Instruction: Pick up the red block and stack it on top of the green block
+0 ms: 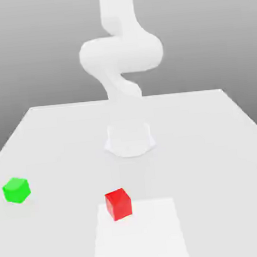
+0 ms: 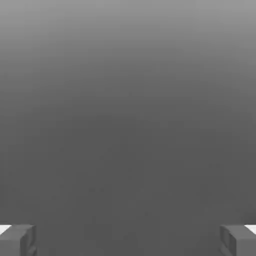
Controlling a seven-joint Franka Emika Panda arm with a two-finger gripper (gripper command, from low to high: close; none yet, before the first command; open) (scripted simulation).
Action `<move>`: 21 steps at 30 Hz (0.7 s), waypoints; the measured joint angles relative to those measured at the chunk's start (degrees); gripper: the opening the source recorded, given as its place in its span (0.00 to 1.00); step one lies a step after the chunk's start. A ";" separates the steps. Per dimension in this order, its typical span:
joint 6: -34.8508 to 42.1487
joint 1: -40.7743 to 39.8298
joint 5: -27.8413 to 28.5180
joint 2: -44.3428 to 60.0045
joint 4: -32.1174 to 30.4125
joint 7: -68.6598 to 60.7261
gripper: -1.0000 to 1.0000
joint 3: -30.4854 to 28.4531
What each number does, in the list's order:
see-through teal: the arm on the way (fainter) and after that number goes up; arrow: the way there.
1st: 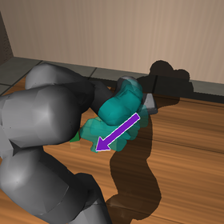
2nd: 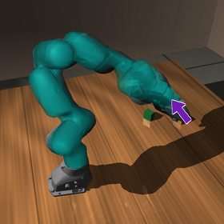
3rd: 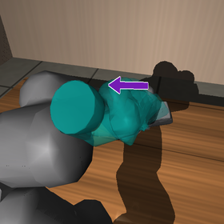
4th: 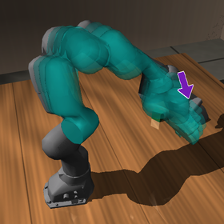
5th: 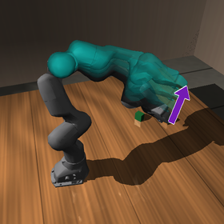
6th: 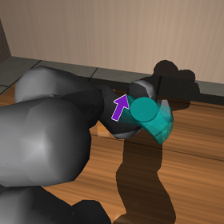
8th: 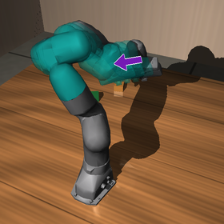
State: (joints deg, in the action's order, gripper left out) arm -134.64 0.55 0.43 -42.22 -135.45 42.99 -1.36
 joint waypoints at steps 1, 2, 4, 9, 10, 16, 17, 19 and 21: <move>-1.39 0.25 0.20 1.79 -1.75 -1.39 0.50 -0.65; -2.73 0.50 0.38 3.56 -3.47 -2.77 0.50 -1.30; -5.40 1.07 0.85 7.05 -6.86 -5.44 0.50 -2.66; -12.15 1.92 1.68 15.81 -15.41 -12.38 0.50 -5.52; -13.53 2.11 1.85 17.63 -17.18 -13.85 0.50 -6.12; -23.08 2.84 2.99 30.50 -28.45 -23.51 0.50 -9.58; -25.73 3.00 2.57 34.06 -29.80 -25.41 0.50 -9.96; -30.80 3.32 -0.05 40.63 -30.71 -28.94 0.50 -9.68; -34.69 2.46 -3.65 45.41 -30.48 -31.91 0.50 -7.99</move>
State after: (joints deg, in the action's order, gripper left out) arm -169.33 3.02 -3.22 3.19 -165.93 11.08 -9.35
